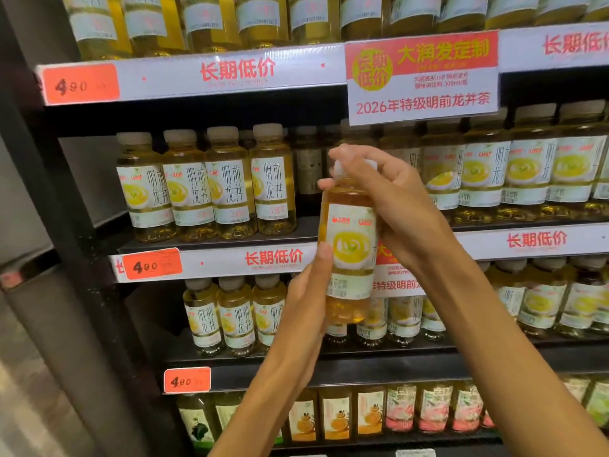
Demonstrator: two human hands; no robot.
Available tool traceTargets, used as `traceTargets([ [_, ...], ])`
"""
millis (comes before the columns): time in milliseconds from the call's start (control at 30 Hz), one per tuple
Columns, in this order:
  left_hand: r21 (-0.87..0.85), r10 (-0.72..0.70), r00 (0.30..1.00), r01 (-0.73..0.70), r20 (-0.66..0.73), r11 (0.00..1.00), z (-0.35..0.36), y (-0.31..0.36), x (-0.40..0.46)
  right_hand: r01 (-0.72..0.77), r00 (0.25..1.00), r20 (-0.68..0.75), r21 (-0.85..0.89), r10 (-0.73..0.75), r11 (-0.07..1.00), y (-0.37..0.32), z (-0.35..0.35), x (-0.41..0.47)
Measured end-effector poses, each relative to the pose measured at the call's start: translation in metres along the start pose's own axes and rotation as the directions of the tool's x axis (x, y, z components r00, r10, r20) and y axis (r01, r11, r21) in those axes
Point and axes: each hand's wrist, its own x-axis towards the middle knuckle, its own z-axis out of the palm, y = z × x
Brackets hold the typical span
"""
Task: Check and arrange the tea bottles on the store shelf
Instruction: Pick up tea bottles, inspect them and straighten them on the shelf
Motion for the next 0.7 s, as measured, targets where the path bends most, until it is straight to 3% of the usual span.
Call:
traceTargets([
  [100, -0.315, -0.127, 0.977, 0.176, 0.169, 0.933, -0.002, 0.007, -0.004, -0.068, 0.990, 0.126, 0.091, 0.056, 0.994, -0.001, -0.004, 0.001],
  [167, -0.410, -0.154, 0.949, 0.260, 0.275, 0.874, -0.005, 0.010, -0.004, -0.077, 0.979, 0.196, 0.126, 0.051, 0.989, -0.001, -0.004, 0.000],
  [233, -0.388, -0.152, 0.948, 0.257, 0.280, 0.885, -0.008, 0.008, -0.003, -0.049, 0.981, 0.193, 0.143, 0.021, 0.988, 0.000, -0.004, 0.000],
  [300, -0.218, -0.118, 0.984, 0.145, 0.131, 0.965, -0.011, 0.007, -0.002, -0.005, 0.990, 0.142, 0.102, -0.009, 0.995, -0.002, -0.002, -0.001],
  [367, -0.052, -0.062, 0.998, 0.062, -0.008, 0.997, -0.012, 0.012, -0.001, 0.083, 0.995, 0.061, -0.059, -0.080, 0.995, -0.004, 0.001, -0.003],
  [433, 0.050, -0.036, 0.999, 0.037, -0.003, 0.998, -0.011, 0.018, -0.002, 0.138, 0.990, -0.004, -0.204, -0.141, 0.969, -0.005, 0.004, -0.003],
  [500, 0.119, -0.049, 0.998, 0.043, 0.045, 0.992, -0.007, 0.021, -0.006, 0.083, 0.995, -0.036, -0.217, -0.092, 0.973, -0.003, 0.005, -0.002],
  [600, 0.059, -0.050, 0.996, 0.046, 0.074, 0.997, -0.004, 0.020, -0.011, -0.056, 0.998, -0.001, -0.171, 0.057, 0.984, 0.000, 0.001, 0.001],
  [700, -0.143, -0.094, 0.992, 0.106, 0.086, 0.984, -0.005, 0.027, -0.013, -0.135, 0.986, 0.096, -0.036, 0.137, 0.990, 0.002, -0.002, 0.002],
])
